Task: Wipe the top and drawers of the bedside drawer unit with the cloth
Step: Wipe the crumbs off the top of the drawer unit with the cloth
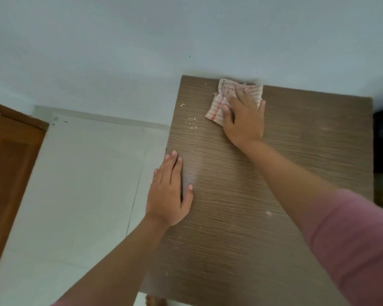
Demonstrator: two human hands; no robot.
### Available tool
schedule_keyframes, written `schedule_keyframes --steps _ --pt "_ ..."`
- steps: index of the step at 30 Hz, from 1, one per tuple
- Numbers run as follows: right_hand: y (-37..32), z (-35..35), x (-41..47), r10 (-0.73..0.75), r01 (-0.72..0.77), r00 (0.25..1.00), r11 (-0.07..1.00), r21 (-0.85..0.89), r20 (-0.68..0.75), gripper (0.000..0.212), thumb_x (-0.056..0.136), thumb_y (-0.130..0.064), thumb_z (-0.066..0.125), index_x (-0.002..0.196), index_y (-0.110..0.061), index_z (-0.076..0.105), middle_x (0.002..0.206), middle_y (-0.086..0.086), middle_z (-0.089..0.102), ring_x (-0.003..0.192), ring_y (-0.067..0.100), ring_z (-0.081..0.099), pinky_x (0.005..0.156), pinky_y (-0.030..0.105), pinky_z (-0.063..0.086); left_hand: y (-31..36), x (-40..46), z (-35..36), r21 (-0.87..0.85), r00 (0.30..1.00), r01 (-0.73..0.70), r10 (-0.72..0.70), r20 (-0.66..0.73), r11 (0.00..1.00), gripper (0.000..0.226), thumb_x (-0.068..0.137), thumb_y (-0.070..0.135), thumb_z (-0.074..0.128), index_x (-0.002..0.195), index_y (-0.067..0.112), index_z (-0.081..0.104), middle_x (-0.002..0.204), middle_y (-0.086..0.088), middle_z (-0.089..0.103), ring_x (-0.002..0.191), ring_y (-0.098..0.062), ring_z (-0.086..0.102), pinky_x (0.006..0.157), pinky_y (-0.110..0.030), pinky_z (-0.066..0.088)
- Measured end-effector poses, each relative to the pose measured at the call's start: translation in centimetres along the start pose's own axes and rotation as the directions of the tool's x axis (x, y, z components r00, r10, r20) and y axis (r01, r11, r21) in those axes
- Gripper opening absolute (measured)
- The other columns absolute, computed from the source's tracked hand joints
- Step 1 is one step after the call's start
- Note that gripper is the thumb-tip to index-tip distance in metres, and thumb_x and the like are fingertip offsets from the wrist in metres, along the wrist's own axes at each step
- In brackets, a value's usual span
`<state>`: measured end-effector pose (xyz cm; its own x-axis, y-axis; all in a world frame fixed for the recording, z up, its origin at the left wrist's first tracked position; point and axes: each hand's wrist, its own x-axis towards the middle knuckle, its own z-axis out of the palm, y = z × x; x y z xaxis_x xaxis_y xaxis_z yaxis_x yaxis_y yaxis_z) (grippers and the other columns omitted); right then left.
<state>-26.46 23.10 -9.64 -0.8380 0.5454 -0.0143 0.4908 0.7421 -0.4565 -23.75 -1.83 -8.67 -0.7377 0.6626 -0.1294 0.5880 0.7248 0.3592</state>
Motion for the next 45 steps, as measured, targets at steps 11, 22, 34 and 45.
schedule_keyframes --steps 11,22,34,45 --pt "-5.2 2.5 4.5 -0.311 0.307 0.940 0.950 0.055 0.137 0.041 0.096 -0.033 0.038 0.136 -0.027 0.046 0.153 -0.003 0.030 0.144 0.018 0.020 0.115 0.052 0.006 0.1 0.3 -0.1 0.012 0.999 0.034 -0.035 0.036 0.999 0.062 0.087 0.037 0.041 0.139 0.005 0.029 0.150 -0.010 0.025 0.140 -0.022 0.017 0.109 -0.043 0.015" --pt "-6.5 2.8 3.1 -0.385 0.379 0.893 0.922 0.074 0.231 0.040 0.096 -0.034 0.038 0.136 -0.032 0.045 0.156 -0.008 0.021 0.145 0.015 0.014 0.115 0.050 0.001 0.1 0.2 0.1 0.012 0.999 0.029 -0.029 0.017 1.000 0.061 0.088 0.036 0.040 0.140 0.006 0.028 0.151 -0.009 0.023 0.141 -0.021 0.015 0.110 -0.040 0.014" --pt "-7.2 3.5 -3.4 -0.328 0.321 0.923 0.945 0.065 0.201 0.040 0.095 -0.036 0.041 0.135 -0.035 0.046 0.155 -0.012 0.023 0.145 0.012 0.015 0.115 0.049 0.000 -1.1 -3.2 -0.7 -0.065 0.998 -0.052 0.054 0.028 0.996 0.061 0.090 0.035 0.039 0.142 0.008 0.022 0.153 -0.007 0.018 0.142 -0.019 0.010 0.110 -0.039 0.006" --pt "-9.9 4.8 -14.0 -0.192 0.188 0.972 0.981 0.043 0.135 0.039 0.095 -0.034 0.043 0.133 -0.035 0.048 0.154 -0.009 0.026 0.144 0.013 0.017 0.114 0.054 0.005 -6.2 -14.2 -1.0 -0.047 0.958 -0.222 0.227 0.173 0.974 0.063 0.088 0.031 0.034 0.145 0.012 0.015 0.156 0.000 0.005 0.142 -0.013 0.002 0.109 -0.042 0.006"
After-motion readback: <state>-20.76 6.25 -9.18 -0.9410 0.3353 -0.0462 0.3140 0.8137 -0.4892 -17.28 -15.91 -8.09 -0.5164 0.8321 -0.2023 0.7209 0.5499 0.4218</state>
